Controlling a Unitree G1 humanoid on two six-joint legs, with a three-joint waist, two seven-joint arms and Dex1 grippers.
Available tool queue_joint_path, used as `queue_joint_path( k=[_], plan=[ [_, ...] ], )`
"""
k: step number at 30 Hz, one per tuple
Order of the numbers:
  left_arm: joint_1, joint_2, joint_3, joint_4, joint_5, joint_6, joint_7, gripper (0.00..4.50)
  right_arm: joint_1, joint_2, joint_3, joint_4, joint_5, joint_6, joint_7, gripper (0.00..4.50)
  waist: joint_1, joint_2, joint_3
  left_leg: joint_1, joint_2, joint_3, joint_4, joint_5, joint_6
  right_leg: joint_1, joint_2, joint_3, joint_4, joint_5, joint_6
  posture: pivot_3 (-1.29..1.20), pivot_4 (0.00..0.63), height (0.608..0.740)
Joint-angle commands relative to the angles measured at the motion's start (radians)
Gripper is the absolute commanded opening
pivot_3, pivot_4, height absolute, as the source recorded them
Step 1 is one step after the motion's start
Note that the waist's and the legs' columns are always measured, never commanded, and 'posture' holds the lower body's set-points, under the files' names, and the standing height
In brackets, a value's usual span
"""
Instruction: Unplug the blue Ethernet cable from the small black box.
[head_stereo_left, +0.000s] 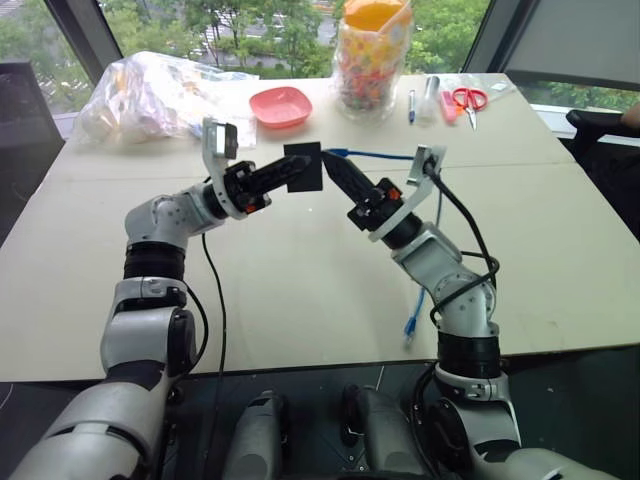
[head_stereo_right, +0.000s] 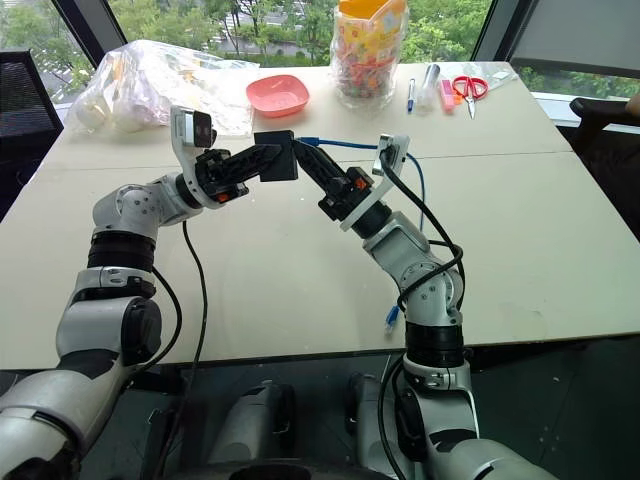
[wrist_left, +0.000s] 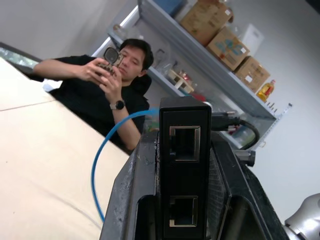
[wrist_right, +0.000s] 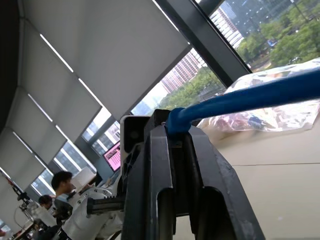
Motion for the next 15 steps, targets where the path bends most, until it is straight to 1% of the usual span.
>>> queue_joint_path(
  k=[1, 4, 6, 11, 13, 15],
  plan=[
    [0.000, -0.001, 0.005, -0.049, -0.028, 0.000, -0.011, 0.51, -0.016, 0.012, -0.008, -0.022, 0.019, -0.014, -0.002, 0.04, 0.000, 0.000, 0.000, 0.000, 0.000, 0.000, 0.000, 0.000, 0.000, 0.000, 0.000, 0.000, 0.000, 0.000, 0.000, 0.00, 0.150, 0.740],
    [0.007, -0.001, 0.004, -0.054, -0.025, -0.001, -0.006, 0.51, -0.015, 0.017, -0.014, -0.021, 0.023, -0.017, -0.008, 0.04, 0.000, 0.000, 0.000, 0.000, 0.000, 0.000, 0.000, 0.000, 0.000, 0.000, 0.000, 0.000, 0.000, 0.000, 0.000, 0.00, 0.150, 0.740],
    [0.011, 0.017, 0.021, -0.041, -0.015, -0.022, 0.014, 0.51, -0.014, 0.010, -0.044, -0.010, 0.012, -0.041, -0.029, 0.04, 0.000, 0.000, 0.000, 0.000, 0.000, 0.000, 0.000, 0.000, 0.000, 0.000, 0.000, 0.000, -0.001, 0.000, 0.000, 0.00, 0.150, 0.740],
    [-0.007, 0.098, 0.105, 0.023, -0.026, -0.068, 0.062, 0.51, -0.020, -0.068, -0.131, 0.040, -0.021, -0.090, -0.058, 0.04, 0.000, 0.000, 0.000, 0.000, 0.000, 0.000, 0.000, 0.000, 0.000, 0.000, 0.000, 0.000, -0.001, 0.000, 0.000, 0.00, 0.150, 0.740],
    [-0.006, 0.107, 0.116, 0.024, -0.029, -0.077, 0.074, 0.51, -0.026, -0.092, -0.143, 0.059, -0.028, -0.097, -0.058, 0.04, 0.000, 0.000, 0.000, -0.001, 0.000, 0.000, 0.000, 0.000, 0.000, 0.000, 0.000, 0.000, -0.002, 0.000, 0.000, 0.00, 0.150, 0.740],
    [-0.001, 0.095, 0.115, 0.008, -0.021, -0.087, 0.094, 0.51, -0.036, -0.107, -0.147, 0.087, -0.042, -0.102, -0.054, 0.04, 0.001, 0.000, 0.000, -0.001, 0.000, 0.000, -0.001, 0.000, 0.000, 0.000, 0.000, 0.000, -0.002, 0.000, 0.000, 0.00, 0.150, 0.740]
  ],
)
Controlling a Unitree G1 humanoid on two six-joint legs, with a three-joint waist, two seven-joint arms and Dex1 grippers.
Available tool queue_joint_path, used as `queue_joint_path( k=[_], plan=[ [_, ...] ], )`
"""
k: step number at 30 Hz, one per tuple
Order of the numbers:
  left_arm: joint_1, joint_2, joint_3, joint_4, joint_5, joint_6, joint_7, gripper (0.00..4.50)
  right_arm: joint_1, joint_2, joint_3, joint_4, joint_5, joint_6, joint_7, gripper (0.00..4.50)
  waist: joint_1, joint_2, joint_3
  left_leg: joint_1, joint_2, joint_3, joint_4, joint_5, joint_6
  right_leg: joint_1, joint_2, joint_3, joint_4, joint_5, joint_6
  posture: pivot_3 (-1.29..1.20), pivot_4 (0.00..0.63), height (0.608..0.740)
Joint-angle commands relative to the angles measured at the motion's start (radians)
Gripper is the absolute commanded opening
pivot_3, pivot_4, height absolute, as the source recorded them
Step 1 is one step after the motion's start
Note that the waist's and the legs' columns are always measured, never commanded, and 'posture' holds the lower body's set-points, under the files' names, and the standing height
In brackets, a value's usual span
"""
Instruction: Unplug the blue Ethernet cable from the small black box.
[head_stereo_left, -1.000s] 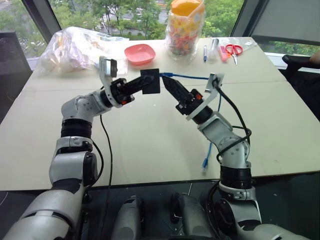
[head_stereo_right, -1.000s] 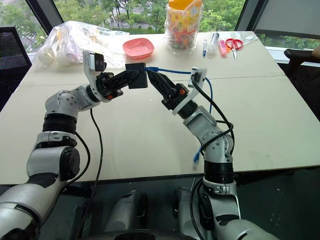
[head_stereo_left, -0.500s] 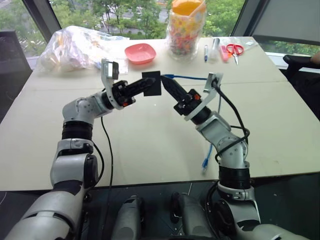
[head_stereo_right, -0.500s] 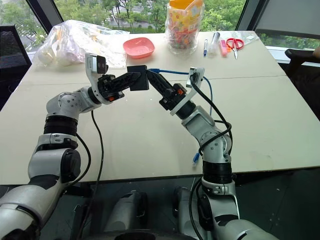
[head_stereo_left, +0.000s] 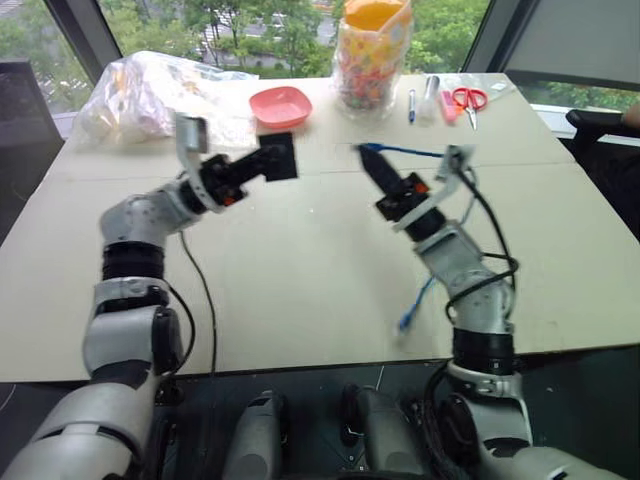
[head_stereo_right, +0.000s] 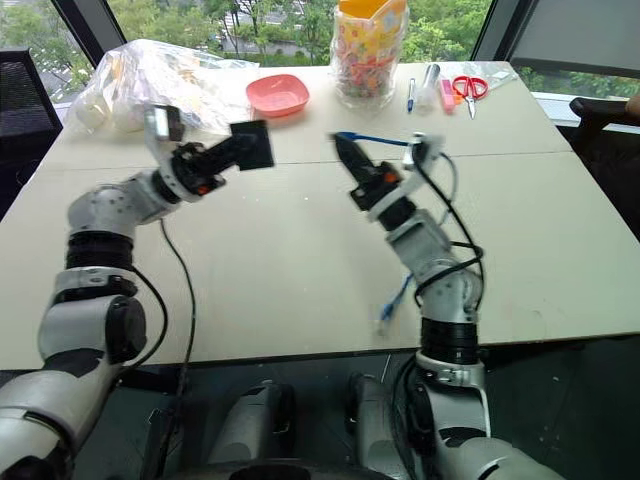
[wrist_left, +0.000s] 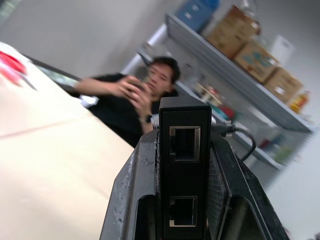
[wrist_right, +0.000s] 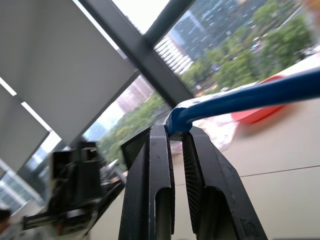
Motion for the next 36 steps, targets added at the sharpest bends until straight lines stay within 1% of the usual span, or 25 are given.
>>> queue_joint_path(
  k=[1, 4, 5, 8, 10, 11, 13, 15, 16, 17, 18, 20, 21, 23, 26, 28, 30, 32, 34, 35, 36],
  plan=[
    [-0.001, -0.034, 0.000, -0.042, -0.007, -0.039, 0.041, 0.51, -0.038, -0.006, 0.010, 0.018, -0.021, -0.018, 0.011, 0.04, 0.002, 0.000, 0.000, 0.000, 0.000, 0.000, 0.000, 0.000, 0.000, 0.000, 0.000, 0.000, 0.000, 0.000, 0.000, 0.00, 0.150, 0.740],
    [0.043, -0.092, -0.089, -0.113, 0.126, -0.215, 0.148, 0.51, -0.094, -0.062, 0.027, 0.163, -0.136, -0.023, -0.029, 0.04, 0.003, 0.000, 0.000, 0.000, 0.000, 0.000, 0.000, 0.000, 0.000, 0.001, 0.000, 0.000, 0.000, 0.001, 0.001, 0.00, 0.150, 0.740],
    [0.051, -0.103, -0.103, -0.125, 0.145, -0.244, 0.169, 0.51, -0.108, -0.073, 0.031, 0.198, -0.163, -0.027, -0.035, 0.04, 0.003, 0.000, 0.000, 0.000, -0.001, 0.001, 0.000, 0.000, 0.000, 0.001, -0.001, 0.000, 0.000, 0.001, 0.001, 0.00, 0.150, 0.740],
    [0.080, -0.147, -0.152, -0.141, 0.238, -0.403, 0.269, 0.51, -0.180, -0.122, 0.043, 0.387, -0.264, -0.047, -0.055, 0.04, 0.002, 0.000, 0.000, -0.001, -0.001, 0.001, 0.000, 0.000, 0.000, 0.001, -0.001, 0.000, -0.001, 0.001, 0.000, 0.00, 0.150, 0.740],
    [0.102, -0.186, -0.186, -0.155, 0.297, -0.510, 0.333, 0.51, -0.235, -0.161, 0.059, 0.551, -0.335, -0.082, -0.033, 0.04, 0.001, 0.000, 0.000, -0.002, -0.001, 0.002, 0.000, 0.000, 0.000, 0.000, -0.001, 0.000, -0.001, 0.002, 0.003, 0.00, 0.150, 0.740],
    [0.108, -0.208, -0.188, -0.158, 0.309, -0.537, 0.369, 0.51, -0.255, -0.178, 0.072, 0.626, -0.371, -0.126, 0.009, 0.04, 0.002, 0.000, 0.000, -0.002, -0.001, 0.002, 0.000, 0.000, 0.000, 0.000, 0.000, 0.000, -0.001, 0.003, 0.003, 0.00, 0.150, 0.740],
    [0.124, -0.246, -0.197, -0.159, 0.330, -0.588, 0.416, 0.51, -0.291, -0.206, 0.095, 0.760, -0.440, -0.220, 0.071, 0.87, 0.002, 0.000, 0.000, -0.003, -0.002, 0.003, 0.000, 0.000, 0.001, -0.001, 0.000, 0.000, 0.000, 0.003, 0.003, 0.00, 0.150, 0.740],
    [0.132, -0.267, -0.202, -0.142, 0.345, -0.632, 0.445, 0.51, -0.319, -0.220, 0.110, 0.843, -0.489, -0.280, 0.107, 1.66, 0.001, 0.000, 0.000, -0.003, -0.004, 0.004, 0.000, 0.000, 0.001, -0.001, 0.000, 0.000, -0.001, 0.003, 0.004, 0.00, 0.150, 0.740],
    [0.131, -0.273, -0.205, -0.131, 0.354, -0.651, 0.454, 0.51, -0.329, -0.222, 0.110, 0.867, -0.502, -0.295, 0.117, 2.16, -0.001, 0.000, 0.000, -0.003, -0.004, 0.004, 0.000, 0.000, 0.002, -0.001, 0.000, 0.000, -0.001, 0.003, 0.004, 0.00, 0.150, 0.740],
    [0.127, -0.281, -0.209, -0.117, 0.367, -0.678, 0.471, 0.51, -0.335, -0.225, 0.111, 0.881, -0.513, -0.298, 0.123, 2.80, -0.003, 0.000, 0.000, -0.003, -0.004, 0.004, 0.000, 0.000, 0.002, -0.001, 0.000, 0.000, -0.001, 0.003, 0.004, 0.00, 0.150, 0.740],
    [0.123, -0.288, -0.216, -0.103, 0.382, -0.704, 0.482, 0.51, -0.336, -0.228, 0.114, 0.882, -0.520, -0.285, 0.138, 3.33, -0.003, 0.000, 0.000, -0.003, -0.004, 0.004, 0.000, -0.001, 0.002, -0.001, 0.000, 0.000, 0.000, 0.003, 0.004, 0.00, 0.150, 0.740],
    [0.111, -0.306, -0.237, -0.060, 0.418, -0.765, 0.506, 0.51, -0.296, -0.225, 0.142, 0.802, -0.532, -0.237, 0.174, 4.39, -0.002, 0.000, 0.000, -0.003, -0.004, 0.004, 0.000, 0.000, 0.002, -0.002, 0.000, 0.000, 0.000, 0.003, 0.004, 0.00, 0.150, 0.740],
    [0.101, -0.315, -0.250, -0.023, 0.445, -0.807, 0.525, 0.51, -0.250, -0.225, 0.183, 0.712, -0.554, -0.213, 0.187, 4.46, 0.000, 0.000, 0.000, -0.002, -0.004, 0.004, 0.000, 0.000, 0.002, -0.002, 0.001, 0.000, 0.001, 0.003, 0.004, 0.00, 0.150, 0.740],
    [0.078, -0.335, -0.268, 0.064, 0.482, -0.887, 0.549, 0.51, -0.145, -0.222, 0.258, 0.502, -0.591, -0.172, 0.188, 4.46, 0.006, 0.000, 0.000, -0.002, -0.003, 0.004, 0.000, 0.000, 0.002, -0.001, 0.000, 0.000, 0.001, 0.003, 0.005, 0.00, 0.150, 0.740],
    [0.040, -0.368, -0.288, 0.217, 0.532, -1.002, 0.576, 0.51, -0.007, -0.195, 0.291, 0.222, -0.586, -0.091, 0.135, 4.46, 0.007, 0.000, 0.000, -0.003, -0.003, 0.002, 0.000, -0.001, 0.002, -0.002, 0.000, -0.001, 0.000, 0.003, 0.005, 0.00, 0.150, 0.740],
    [0.015, -0.388, -0.292, 0.305, 0.554, -1.058, 0.599, 0.51, 0.046, -0.176, 0.286, 0.110, -0.578, -0.063, 0.100, 4.46, 0.007, 0.000, 0.000, -0.005, -0.002, 0.001, 0.001, -0.001, 0.002, -0.003, -0.001, -0.001, -0.001, 0.003, 0.006, 0.00, 0.150, 0.740],
    [-0.003, -0.397, -0.292, 0.359, 0.569, -1.097, 0.610, 0.51, 0.069, -0.169, 0.283, 0.057, -0.579, -0.043, 0.085, 4.46, 0.005, 0.000, 0.000, -0.006, -0.002, 0.001, 0.003, -0.001, 0.002, -0.003, -0.002, -0.001, -0.001, 0.004, 0.007, 0.00, 0.150, 0.740],
    [-0.020, -0.409, -0.295, 0.429, 0.598, -1.136, 0.659, 0.51, 0.086, -0.153, 0.263, 0.000, -0.569, -0.031, 0.056, 4.46, 0.003, 0.000, 0.000, -0.007, -0.002, 0.001, 0.004, -0.001, 0.002, -0.003, -0.002, -0.001, -0.002, 0.005, 0.007, 0.00, 0.150, 0.740],
    [-0.031, -0.421, -0.290, 0.486, 0.611, -1.145, 0.689, 1.56, 0.094, -0.144, 0.233, -0.042, -0.555, -0.028, 0.032, 4.50, 0.004, 0.000, 0.000, -0.007, -0.001, 0.000, 0.004, -0.001, 0.002, -0.003, -0.002, -0.001, -0.002, 0.005, 0.007, 0.00, 0.150, 0.740],
    [-0.033, -0.423, -0.291, 0.500, 0.617, -1.149, 0.683, 1.90, 0.095, -0.144, 0.221, -0.052, -0.552, -0.027, 0.025, 4.50, 0.004, 0.000, 0.000, -0.007, -0.001, 0.000, 0.004, -0.001, 0.002, -0.003, -0.001, -0.001, -0.002, 0.005, 0.007, 0.00, 0.150, 0.740],
    [-0.034, -0.422, -0.287, 0.506, 0.615, -1.152, 0.675, 2.36, 0.097, -0.148, 0.211, -0.059, -0.551, -0.027, 0.021, 4.50, 0.004, 0.000, 0.000, -0.007, -0.001, 0.000, 0.004, -0.001, 0.002, -0.003, -0.001, -0.001, -0.002, 0.005, 0.007, 0.00, 0.150, 0.740]
  ],
)
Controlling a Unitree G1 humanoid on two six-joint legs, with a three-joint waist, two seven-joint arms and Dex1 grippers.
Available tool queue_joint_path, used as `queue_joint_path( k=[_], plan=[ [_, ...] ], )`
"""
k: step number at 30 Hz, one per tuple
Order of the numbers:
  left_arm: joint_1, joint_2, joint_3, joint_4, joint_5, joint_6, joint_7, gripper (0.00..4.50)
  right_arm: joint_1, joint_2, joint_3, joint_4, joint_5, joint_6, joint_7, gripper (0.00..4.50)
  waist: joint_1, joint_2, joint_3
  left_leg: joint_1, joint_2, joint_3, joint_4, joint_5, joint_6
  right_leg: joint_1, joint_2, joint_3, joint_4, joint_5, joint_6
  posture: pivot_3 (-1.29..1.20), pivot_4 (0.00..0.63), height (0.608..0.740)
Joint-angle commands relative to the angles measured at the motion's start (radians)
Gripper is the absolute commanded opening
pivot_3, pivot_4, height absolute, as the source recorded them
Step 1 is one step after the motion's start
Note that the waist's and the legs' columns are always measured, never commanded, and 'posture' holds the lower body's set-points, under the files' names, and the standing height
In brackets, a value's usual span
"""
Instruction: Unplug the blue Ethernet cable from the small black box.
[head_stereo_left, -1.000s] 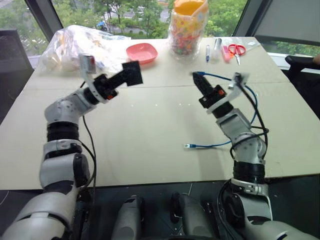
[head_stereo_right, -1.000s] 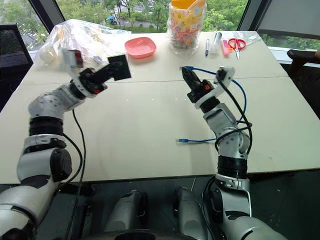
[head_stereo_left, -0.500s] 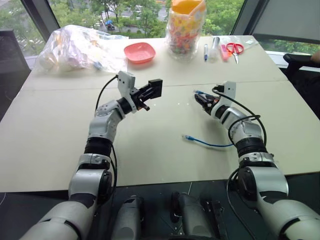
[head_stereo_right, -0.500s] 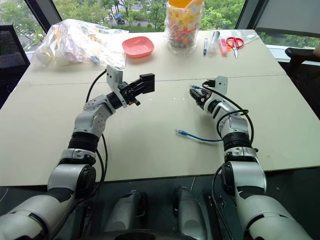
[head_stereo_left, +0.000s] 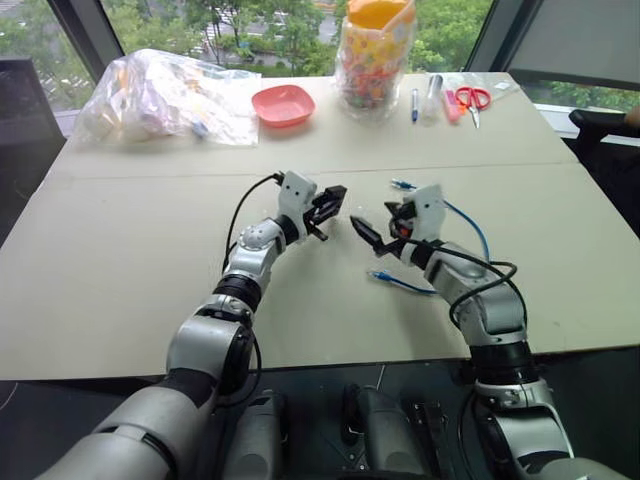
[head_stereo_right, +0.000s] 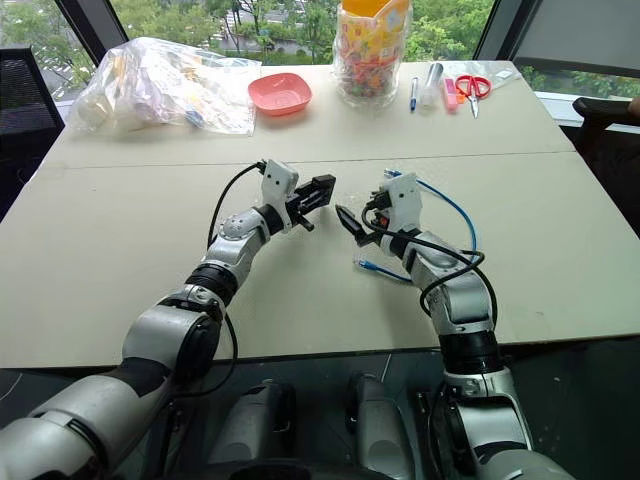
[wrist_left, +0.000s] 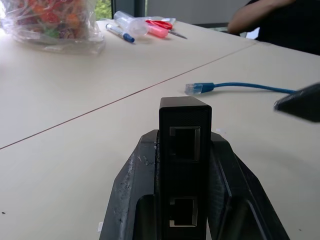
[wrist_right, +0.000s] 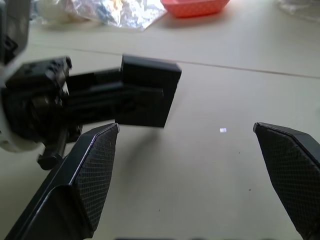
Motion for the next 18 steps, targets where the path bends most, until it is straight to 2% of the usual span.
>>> queue_joint_path(
  k=[1, 4, 6, 8, 10, 12, 14, 18],
  plan=[
    [-0.025, -0.001, 0.010, 0.014, 0.004, -0.031, -0.025, 2.75, 0.005, -0.006, -0.057, -0.066, 0.019, -0.003, -0.019, 4.50, 0.000, 0.000, 0.000, 0.000, 0.000, 0.000, 0.000, 0.000, 0.000, 0.000, 0.000, 0.000, 0.000, 0.000, 0.000, 0.00, 0.150, 0.740],
    [-0.015, 0.028, 0.020, -0.021, -0.009, -0.018, -0.085, 3.92, 0.017, -0.023, -0.067, -0.074, 0.016, -0.004, -0.007, 4.50, 0.000, 0.000, 0.000, -0.001, 0.000, 0.000, 0.000, 0.000, 0.000, -0.001, 0.000, 0.000, 0.000, 0.000, 0.000, 0.00, 0.150, 0.740],
    [-0.006, 0.051, 0.025, -0.062, -0.022, 0.003, -0.126, 3.92, 0.029, -0.037, -0.069, -0.084, 0.013, -0.006, 0.004, 4.50, -0.001, 0.000, 0.000, -0.001, 0.000, 0.000, 0.000, 0.000, 0.001, -0.001, 0.000, 0.000, 0.000, 0.000, 0.000, 0.00, 0.150, 0.740],
    [0.031, 0.100, 0.024, -0.179, -0.046, 0.067, -0.203, 3.92, 0.057, -0.067, -0.071, -0.117, 0.033, 0.006, 0.043, 4.50, -0.002, 0.000, 0.000, -0.001, 0.000, 0.000, 0.000, 0.000, 0.001, -0.001, 0.000, 0.000, 0.000, 0.000, 0.000, 0.00, 0.150, 0.740],
    [0.106, 0.160, 0.013, -0.394, -0.087, 0.211, -0.272, 3.92, 0.100, -0.108, -0.066, -0.171, 0.057, 0.019, 0.099, 4.50, -0.005, 0.000, 0.000, -0.001, 0.001, 0.000, -0.001, 0.000, 0.001, -0.001, 0.001, 0.000, 0.000, 0.000, 0.000, 0.00, 0.150, 0.740],
    [0.236, 0.253, 0.015, -0.720, -0.182, 0.446, -0.334, 3.92, 0.156, -0.157, -0.052, -0.233, 0.051, 0.009, 0.143, 4.50, -0.009, 0.000, 0.000, -0.001, 0.001, 0.001, -0.001, 0.000, 0.001, -0.001, 0.001, 0.000, 0.001, 0.000, 0.000, 0.00, 0.150, 0.740],
    [0.347, 0.331, 0.026, -0.964, -0.265, 0.633, -0.350, 3.92, 0.196, -0.180, -0.048, -0.282, 0.052, 0.005, 0.160, 4.50, -0.008, 0.001, 0.000, 0.000, 0.002, 0.001, -0.002, -0.001, 0.001, -0.002, 0.002, 0.001, 0.001, 0.000, -0.001, 0.00, 0.150, 0.740],
    [0.567, 0.462, 0.076, -1.296, -0.379, 0.897, -0.299, 3.92, 0.284, -0.187, -0.048, -0.381, 0.099, 0.033, 0.182, 4.50, -0.001, 0.001, 0.000, 0.001, 0.003, 0.000, -0.001, -0.001, 0.001, -0.001, 0.003, 0.001, 0.001, -0.002, -0.004, 0.00, 0.150, 0.740]
  ],
)
